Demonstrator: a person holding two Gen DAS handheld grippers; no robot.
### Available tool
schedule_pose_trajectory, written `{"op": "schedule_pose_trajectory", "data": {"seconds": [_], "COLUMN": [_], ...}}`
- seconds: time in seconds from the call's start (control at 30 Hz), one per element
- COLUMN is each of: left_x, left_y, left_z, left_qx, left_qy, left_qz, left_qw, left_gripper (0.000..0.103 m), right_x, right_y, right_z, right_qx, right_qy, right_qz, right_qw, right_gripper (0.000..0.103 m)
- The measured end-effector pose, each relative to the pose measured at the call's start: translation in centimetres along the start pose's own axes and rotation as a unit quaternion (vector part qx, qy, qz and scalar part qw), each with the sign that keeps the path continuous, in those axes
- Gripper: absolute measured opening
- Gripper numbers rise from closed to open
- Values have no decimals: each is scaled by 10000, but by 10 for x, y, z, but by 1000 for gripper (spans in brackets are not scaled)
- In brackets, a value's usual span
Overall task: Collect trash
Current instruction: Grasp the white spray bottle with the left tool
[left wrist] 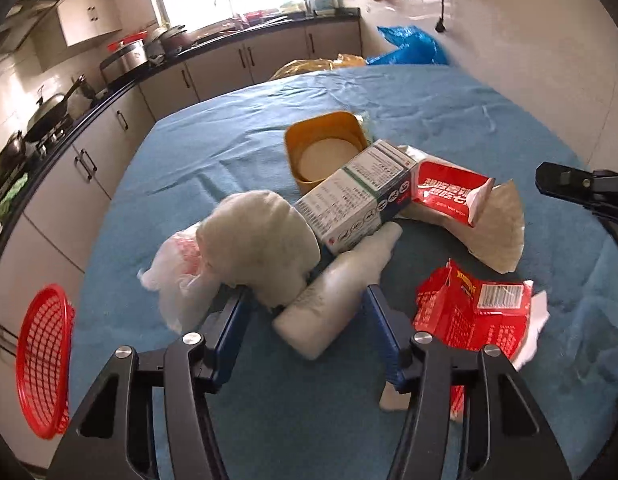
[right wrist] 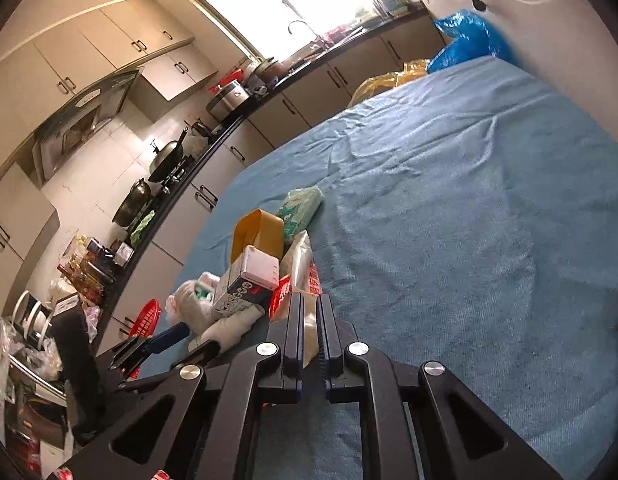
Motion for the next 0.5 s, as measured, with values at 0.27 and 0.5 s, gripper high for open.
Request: {"op": "schedule_pose_trajectory", "data": {"seconds": [0.27,0.5], "left_x": [-8,11], "left_y": [-19,-1], "left_z": [-1,-28], "left_qx": [19,-234], "left_qy": [25,578], "left_qz": [-80,-477], "left_qw": [10000,9969], "left_gripper": [54,29], "right_x": [4,19], "right_y": [-8,-13], "right_z": [-2,-3], "right_qx": [84,142], "right_qy": [151,457], "right_qz": [-124,-337], "right_qw": [9998,9983], "right_gripper": [28,47]}}
Point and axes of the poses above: each gripper's, at about its wrist camera, not at the fingertips, and y roughly against the way its jaws point, x to its left, z to its top, the point moved 3 cm from there along -y, roughly the way its jaws point, and after that the axes turned 9 degrees about -y, right-handed, at the moved point
